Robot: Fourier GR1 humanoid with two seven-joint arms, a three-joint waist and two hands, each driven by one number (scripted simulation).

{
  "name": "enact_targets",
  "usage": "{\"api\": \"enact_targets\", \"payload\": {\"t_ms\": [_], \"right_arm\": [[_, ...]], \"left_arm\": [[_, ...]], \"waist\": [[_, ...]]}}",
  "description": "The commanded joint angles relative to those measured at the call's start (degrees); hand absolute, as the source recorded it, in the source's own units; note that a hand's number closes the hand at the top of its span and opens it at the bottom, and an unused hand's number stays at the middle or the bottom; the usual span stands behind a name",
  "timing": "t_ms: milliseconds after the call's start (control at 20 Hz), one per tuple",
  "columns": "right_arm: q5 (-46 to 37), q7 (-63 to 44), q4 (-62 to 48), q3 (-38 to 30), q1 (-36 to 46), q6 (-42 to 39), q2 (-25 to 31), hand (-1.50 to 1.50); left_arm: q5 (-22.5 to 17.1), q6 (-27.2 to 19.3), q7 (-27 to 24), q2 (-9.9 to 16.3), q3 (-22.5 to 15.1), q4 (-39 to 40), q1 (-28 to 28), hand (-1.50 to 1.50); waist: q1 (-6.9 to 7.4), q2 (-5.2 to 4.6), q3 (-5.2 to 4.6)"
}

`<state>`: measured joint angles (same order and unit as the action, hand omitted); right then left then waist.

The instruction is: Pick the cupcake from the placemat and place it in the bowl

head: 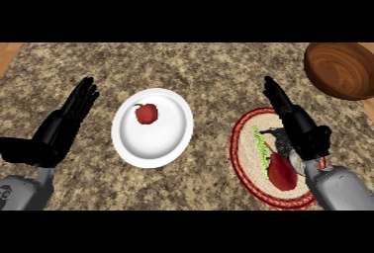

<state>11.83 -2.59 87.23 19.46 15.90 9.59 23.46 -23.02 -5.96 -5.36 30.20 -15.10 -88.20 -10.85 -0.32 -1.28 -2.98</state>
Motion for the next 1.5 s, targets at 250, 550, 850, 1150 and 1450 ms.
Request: {"api": "enact_targets", "payload": {"t_ms": [250,550,850,1150,1450], "right_arm": [[10.48,15.52,2.64,-17.93,-13.14,-7.80,10.29,1.50],[3.55,25.53,-14.66,-17.37,-13.88,-9.11,7.95,-1.50],[-14.34,19.98,-12.91,-9.90,-8.88,-4.89,15.62,-1.50],[-23.16,4.32,-9.16,-3.58,-5.67,-14.13,28.18,-1.50],[-18.93,-11.08,-3.95,2.23,-0.45,-35.94,33.46,-1.50]], "left_arm": [[5.19,-2.37,1.72,-3.93,-5.36,-0.98,-0.44,0.00],[7.70,-2.66,6.47,-9.24,-10.56,-3.51,0.05,0.00],[5.94,1.90,5.00,-8.26,-6.79,1.56,-2.82,0.00],[7.29,0.62,6.11,-8.83,-8.48,-1.10,-0.82,0.00],[7.57,1.13,3.95,-9.50,-8.20,0.42,0.50,0.00]], "waist": [[-2.97,1.51,3.21],[0.30,1.23,3.06],[0.50,1.09,2.92],[1.20,1.34,2.70],[1.40,1.24,2.68]]}}
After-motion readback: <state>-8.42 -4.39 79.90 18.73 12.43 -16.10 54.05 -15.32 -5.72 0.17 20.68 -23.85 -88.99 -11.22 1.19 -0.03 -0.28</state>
